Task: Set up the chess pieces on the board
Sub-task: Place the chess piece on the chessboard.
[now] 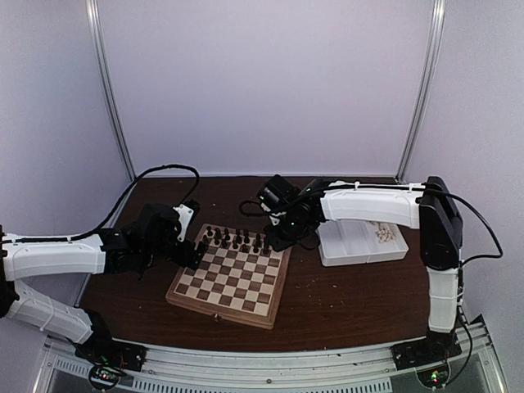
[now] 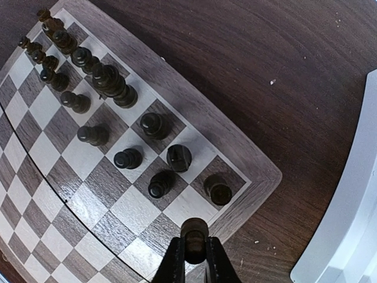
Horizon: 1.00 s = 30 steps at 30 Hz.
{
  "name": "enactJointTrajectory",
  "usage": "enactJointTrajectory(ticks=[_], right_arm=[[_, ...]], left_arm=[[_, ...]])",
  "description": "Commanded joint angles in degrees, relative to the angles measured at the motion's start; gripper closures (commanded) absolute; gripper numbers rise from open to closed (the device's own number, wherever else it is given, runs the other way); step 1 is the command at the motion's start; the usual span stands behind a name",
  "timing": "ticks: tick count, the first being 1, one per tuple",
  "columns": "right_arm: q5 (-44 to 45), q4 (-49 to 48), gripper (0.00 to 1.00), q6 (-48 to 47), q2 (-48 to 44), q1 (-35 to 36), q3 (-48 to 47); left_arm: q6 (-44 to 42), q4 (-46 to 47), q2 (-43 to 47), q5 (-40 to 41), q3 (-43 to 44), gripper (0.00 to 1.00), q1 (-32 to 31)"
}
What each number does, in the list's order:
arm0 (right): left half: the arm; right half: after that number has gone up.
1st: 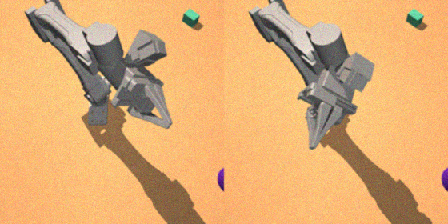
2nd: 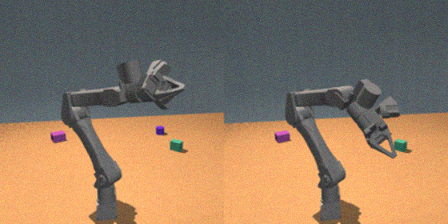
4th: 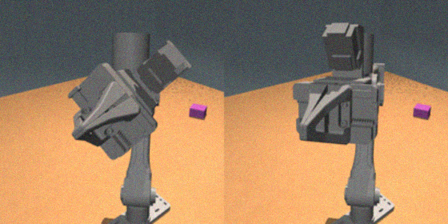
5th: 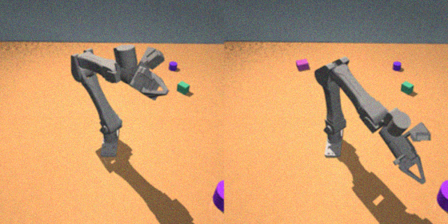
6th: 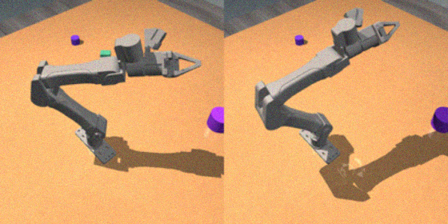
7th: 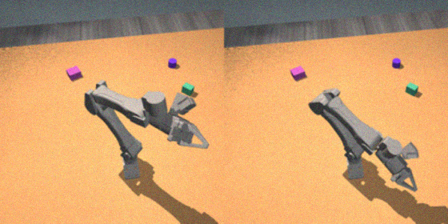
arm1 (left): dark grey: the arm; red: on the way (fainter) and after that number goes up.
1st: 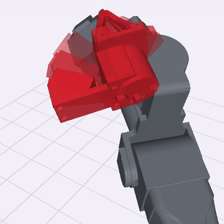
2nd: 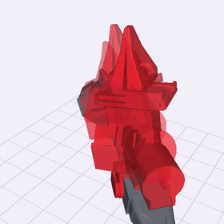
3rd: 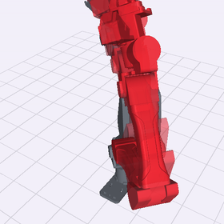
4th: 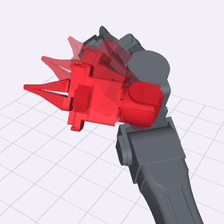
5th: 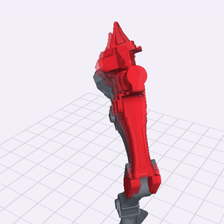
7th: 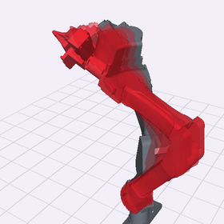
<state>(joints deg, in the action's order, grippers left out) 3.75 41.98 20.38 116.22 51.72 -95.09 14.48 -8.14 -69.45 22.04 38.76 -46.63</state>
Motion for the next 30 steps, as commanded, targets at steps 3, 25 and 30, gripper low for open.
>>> enactJointTrajectory(ticks=[3,25,30], right_arm=[[-0.45,-1.25,0.95,-0.60,2.31,-0.31,0.43],[-0.70,-1.68,0.87,-0.67,5.68,-0.54,0.66],[-0.60,-1.46,0.80,-0.87,4.33,-0.55,0.65]], left_arm=[[-0.59,0.21,-0.17,0.16,1.58,0.02,0.37],[-0.46,-0.30,-0.20,0.20,1.41,0.02,0.34],[-0.36,-0.43,-0.08,-0.05,1.62,0.02,0.32]])
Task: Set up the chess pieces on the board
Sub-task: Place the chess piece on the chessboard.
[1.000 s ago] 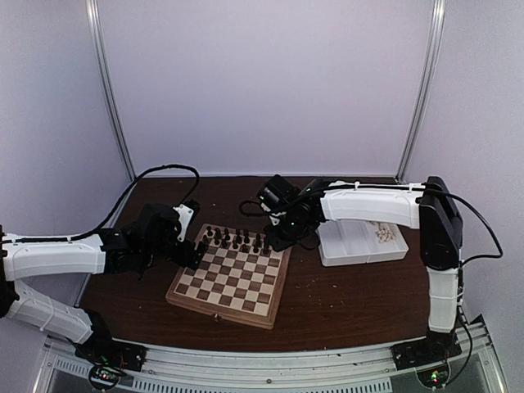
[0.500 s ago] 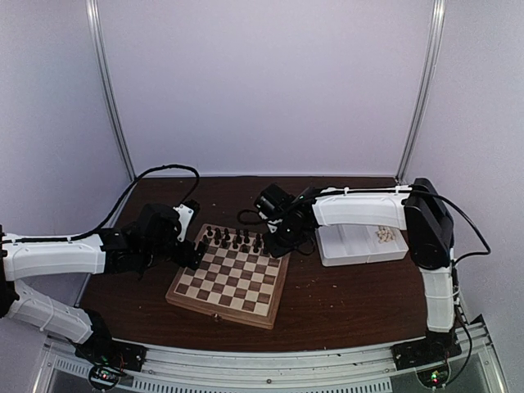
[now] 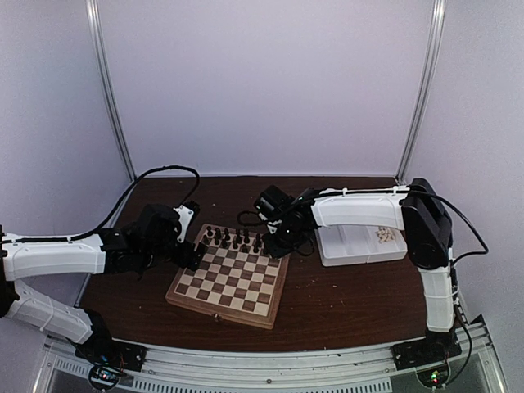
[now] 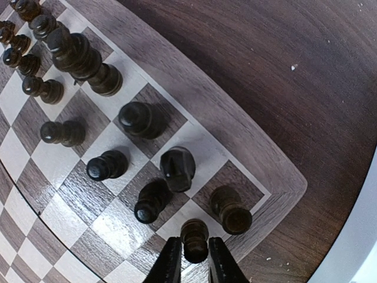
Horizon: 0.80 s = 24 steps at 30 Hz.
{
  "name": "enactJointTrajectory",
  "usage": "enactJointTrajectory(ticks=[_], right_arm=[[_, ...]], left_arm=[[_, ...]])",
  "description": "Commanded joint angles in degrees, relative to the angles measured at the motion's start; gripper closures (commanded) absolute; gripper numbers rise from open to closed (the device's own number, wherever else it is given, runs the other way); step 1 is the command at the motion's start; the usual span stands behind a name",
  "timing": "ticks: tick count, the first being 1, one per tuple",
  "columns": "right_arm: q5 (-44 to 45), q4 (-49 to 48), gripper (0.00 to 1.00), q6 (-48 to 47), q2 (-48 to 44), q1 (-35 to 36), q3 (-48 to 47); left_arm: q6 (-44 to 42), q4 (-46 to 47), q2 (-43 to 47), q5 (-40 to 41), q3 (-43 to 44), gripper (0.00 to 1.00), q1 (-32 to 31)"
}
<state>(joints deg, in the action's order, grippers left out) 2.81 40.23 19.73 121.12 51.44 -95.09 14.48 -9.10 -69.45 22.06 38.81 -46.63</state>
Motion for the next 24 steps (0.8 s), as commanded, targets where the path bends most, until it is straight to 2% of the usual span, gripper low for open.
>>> enactJointTrajectory(ticks=[1,8,16,19,24], right_arm=[[0.35,0.41,0.79,-0.22,-0.89,-0.22,0.69],[0.25,0.81,0.77,-0.30,-2.41,-0.28,0.74],[0.25,0.75,0.69,0.00,-5.78,-0.23,1.99],[0.36,-2.92,0.63,0.09,-10.29,-0.22,5.72],[4.44,-11.30,0.48,-1.40,-21.48,-0.22,15.08]], left_arm=[[-0.41,0.46,-0.07,-0.01,1.62,0.02,0.38],[-0.15,0.24,-0.17,-0.21,1.62,0.02,0.36],[-0.05,-0.08,0.18,-0.36,1.71,0.02,0.38],[0.18,-0.36,0.36,-0.33,1.93,0.02,0.34],[0.42,-0.60,0.58,-0.71,2.02,0.02,0.40]])
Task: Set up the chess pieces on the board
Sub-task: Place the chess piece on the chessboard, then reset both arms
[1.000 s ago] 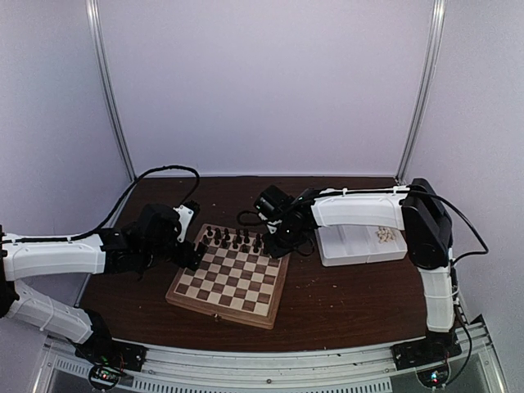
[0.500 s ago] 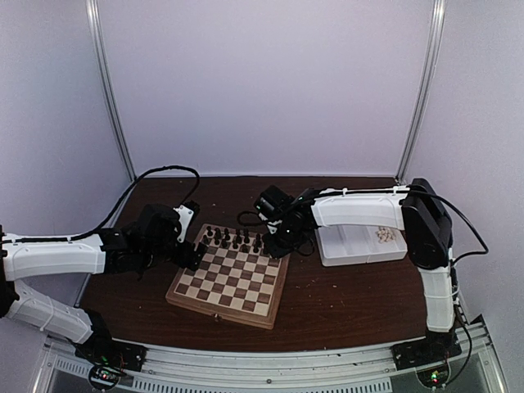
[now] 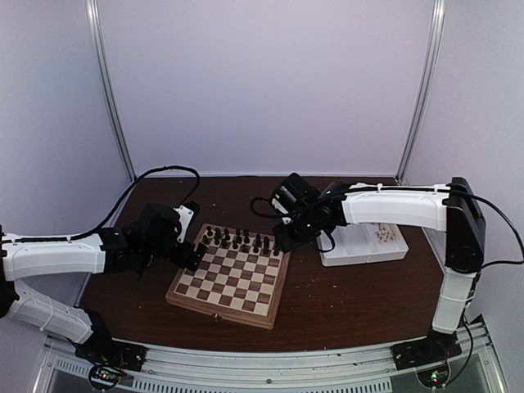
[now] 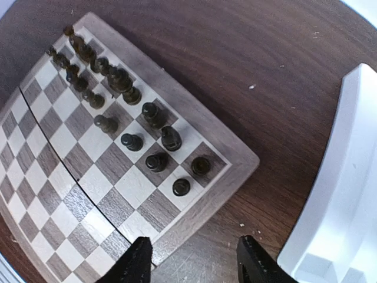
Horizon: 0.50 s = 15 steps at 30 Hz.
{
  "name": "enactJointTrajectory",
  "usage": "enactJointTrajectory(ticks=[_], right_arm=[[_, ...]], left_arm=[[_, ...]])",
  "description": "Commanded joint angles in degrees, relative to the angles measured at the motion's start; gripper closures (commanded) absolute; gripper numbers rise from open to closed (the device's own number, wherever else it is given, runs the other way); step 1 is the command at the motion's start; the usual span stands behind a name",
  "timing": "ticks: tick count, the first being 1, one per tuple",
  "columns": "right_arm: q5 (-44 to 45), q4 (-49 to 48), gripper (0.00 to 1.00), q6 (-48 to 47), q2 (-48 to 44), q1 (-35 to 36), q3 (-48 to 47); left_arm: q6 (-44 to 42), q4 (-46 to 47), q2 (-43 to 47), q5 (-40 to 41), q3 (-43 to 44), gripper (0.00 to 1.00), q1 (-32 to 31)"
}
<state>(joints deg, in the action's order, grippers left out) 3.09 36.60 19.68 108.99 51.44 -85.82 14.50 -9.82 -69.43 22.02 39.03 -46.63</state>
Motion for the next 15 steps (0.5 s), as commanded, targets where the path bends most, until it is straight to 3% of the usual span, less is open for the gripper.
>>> enactJointTrajectory(ticks=[1,4,9,15], right_arm=[[5.67,-9.58,0.43,-1.99,-11.74,-0.25,7.94],[10.48,-15.27,0.36,-4.29,-19.74,-0.29,13.94],[19.21,-24.13,0.32,-7.88,-31.88,-0.31,24.50],[28.43,-29.87,0.16,-12.57,-42.02,-0.38,33.93]], left_arm=[[0.47,0.02,0.67,-0.74,1.84,0.02,0.32],[0.51,-0.08,0.88,-0.84,1.88,0.02,0.31],[0.74,-0.04,1.26,-0.96,2.02,0.02,0.31],[0.51,-0.14,1.31,-0.28,2.65,0.02,0.32]])
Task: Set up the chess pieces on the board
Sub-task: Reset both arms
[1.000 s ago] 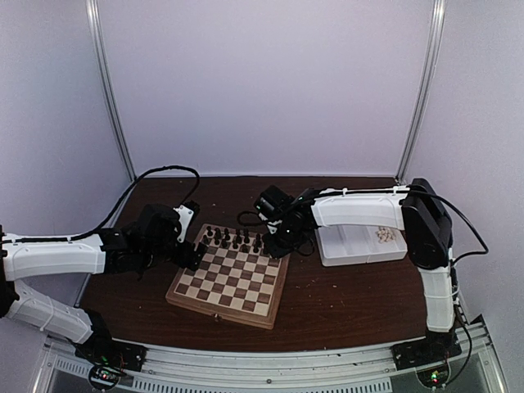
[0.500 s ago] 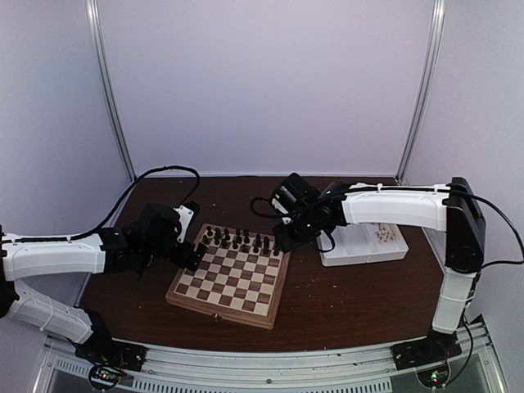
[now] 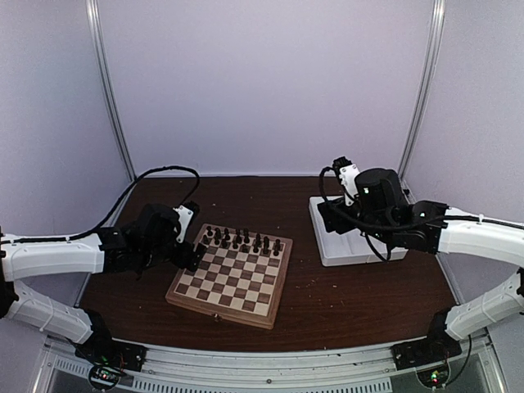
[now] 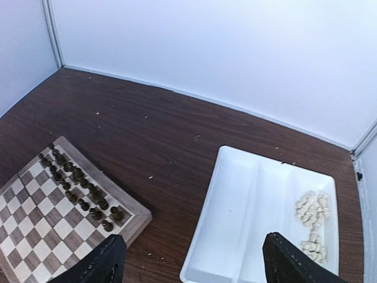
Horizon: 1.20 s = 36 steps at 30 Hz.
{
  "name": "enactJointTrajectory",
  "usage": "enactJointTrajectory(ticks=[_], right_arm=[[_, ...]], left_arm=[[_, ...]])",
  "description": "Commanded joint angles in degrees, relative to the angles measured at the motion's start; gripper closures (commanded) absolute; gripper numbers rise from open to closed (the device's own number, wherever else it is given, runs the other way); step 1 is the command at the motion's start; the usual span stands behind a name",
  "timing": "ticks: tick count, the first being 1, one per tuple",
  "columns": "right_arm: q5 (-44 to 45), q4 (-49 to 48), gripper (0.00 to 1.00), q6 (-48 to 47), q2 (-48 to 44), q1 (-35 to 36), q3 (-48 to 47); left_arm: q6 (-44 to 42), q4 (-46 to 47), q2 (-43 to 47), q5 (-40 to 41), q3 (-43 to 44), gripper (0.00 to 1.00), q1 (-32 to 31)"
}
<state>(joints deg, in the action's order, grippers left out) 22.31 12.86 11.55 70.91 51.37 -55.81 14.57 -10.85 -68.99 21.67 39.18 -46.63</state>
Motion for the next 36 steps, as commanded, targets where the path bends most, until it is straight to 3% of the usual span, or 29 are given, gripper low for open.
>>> enactJointTrajectory(ticks=[1,8,11,16,20,22,25,27,31,36], right_arm=[[10.23,-6.53,0.16,-6.20,-4.83,-0.31,4.83],[15.86,-10.49,0.11,-15.13,-12.02,-2.30,12.23],[15.70,-9.92,0.11,-16.02,-14.14,-5.75,14.70],[12.94,-14.15,0.12,-13.50,-19.23,-16.81,21.18],[13.42,-28.95,0.07,-16.22,-21.21,-25.28,30.78],[11.99,-36.38,0.07,-16.03,-20.48,-30.46,35.40],[0.04,-44.32,0.06,-15.79,-17.43,-39.25,40.34],[-2.59,-48.33,0.06,-16.13,-14.16,-41.51,40.90],[-7.88,-53.87,0.05,-15.66,-6.84,-44.40,39.76],[-11.33,-71.57,0.02,-16.93,5.80,-45.36,41.51]], left_arm=[[-0.07,0.61,0.83,0.39,2.87,0.02,0.32],[-0.68,0.07,2.59,2.67,3.09,0.02,3.17],[1.52,4.10,6.02,-2.35,0.11,0.02,10.48],[5.65,8.25,7.93,-3.95,-2.40,0.02,22.11],[3.41,15.91,6.90,6.75,-5.23,0.02,25.08],[-1.28,21.81,5.12,11.36,-6.88,0.02,25.10],[-10.24,29.29,0.15,16.34,-7.26,0.02,25.16],[-15.55,34.38,-3.61,18.50,-7.69,0.02,25.82],[-19.14,42.32,-7.60,16.05,-9.78,0.02,29.77],[-16.47,48.20,-10.39,6.99,-13.32,0.02,35.51]])
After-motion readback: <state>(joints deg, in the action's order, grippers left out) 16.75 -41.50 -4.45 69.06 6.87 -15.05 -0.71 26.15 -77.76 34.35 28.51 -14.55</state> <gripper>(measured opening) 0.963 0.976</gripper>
